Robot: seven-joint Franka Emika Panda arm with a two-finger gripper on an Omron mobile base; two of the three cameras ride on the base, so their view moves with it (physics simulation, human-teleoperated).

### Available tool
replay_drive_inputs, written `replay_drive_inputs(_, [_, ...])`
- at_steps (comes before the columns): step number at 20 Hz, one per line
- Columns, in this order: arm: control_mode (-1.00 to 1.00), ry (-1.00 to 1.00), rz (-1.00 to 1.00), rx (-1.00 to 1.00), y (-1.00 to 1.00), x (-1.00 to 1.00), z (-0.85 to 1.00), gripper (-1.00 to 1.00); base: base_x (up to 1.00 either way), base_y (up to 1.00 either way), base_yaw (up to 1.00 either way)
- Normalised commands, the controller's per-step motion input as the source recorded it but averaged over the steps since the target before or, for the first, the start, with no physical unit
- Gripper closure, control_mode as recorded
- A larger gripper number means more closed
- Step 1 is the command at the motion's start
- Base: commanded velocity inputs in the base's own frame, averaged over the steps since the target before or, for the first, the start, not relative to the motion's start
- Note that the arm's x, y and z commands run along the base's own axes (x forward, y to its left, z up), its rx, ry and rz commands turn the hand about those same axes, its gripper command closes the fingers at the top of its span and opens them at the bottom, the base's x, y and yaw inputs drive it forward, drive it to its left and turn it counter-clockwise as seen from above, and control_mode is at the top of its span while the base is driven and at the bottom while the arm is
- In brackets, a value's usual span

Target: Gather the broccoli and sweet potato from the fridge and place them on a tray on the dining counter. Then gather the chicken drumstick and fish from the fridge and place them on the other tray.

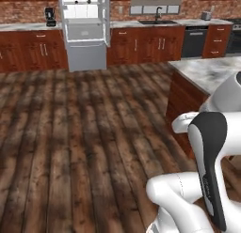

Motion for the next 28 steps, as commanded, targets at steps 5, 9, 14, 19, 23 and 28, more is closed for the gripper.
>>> replay_drive_inputs(5, [1.00, 0.00, 0.00, 0.00, 0.00, 0.00, 0.00, 1.00, -0.02, -1.00, 0.00])
replay_drive_inputs(9, [1.00, 0.00, 0.00, 0.00, 0.00, 0.00, 0.00, 1.00, 0.00, -1.00, 0.00])
replay_drive_inputs(14, [1.00, 0.00, 0.00, 0.00, 0.00, 0.00, 0.00, 1.00, 0.00, -1.00, 0.00])
replay_drive_inputs(19, [1.00, 0.00, 0.00, 0.00, 0.00, 0.00, 0.00, 1.00, 0.00, -1.00, -0.03])
replay_drive_inputs(23, [1.00, 0.00, 0.00, 0.00, 0.00, 0.00, 0.00, 1.00, 0.00, -1.00, -0.06])
replay_drive_inputs(28, [1.00, 0.00, 0.00, 0.00, 0.00, 0.00, 0.00, 1.00, 0.00, -1.00, -0.05])
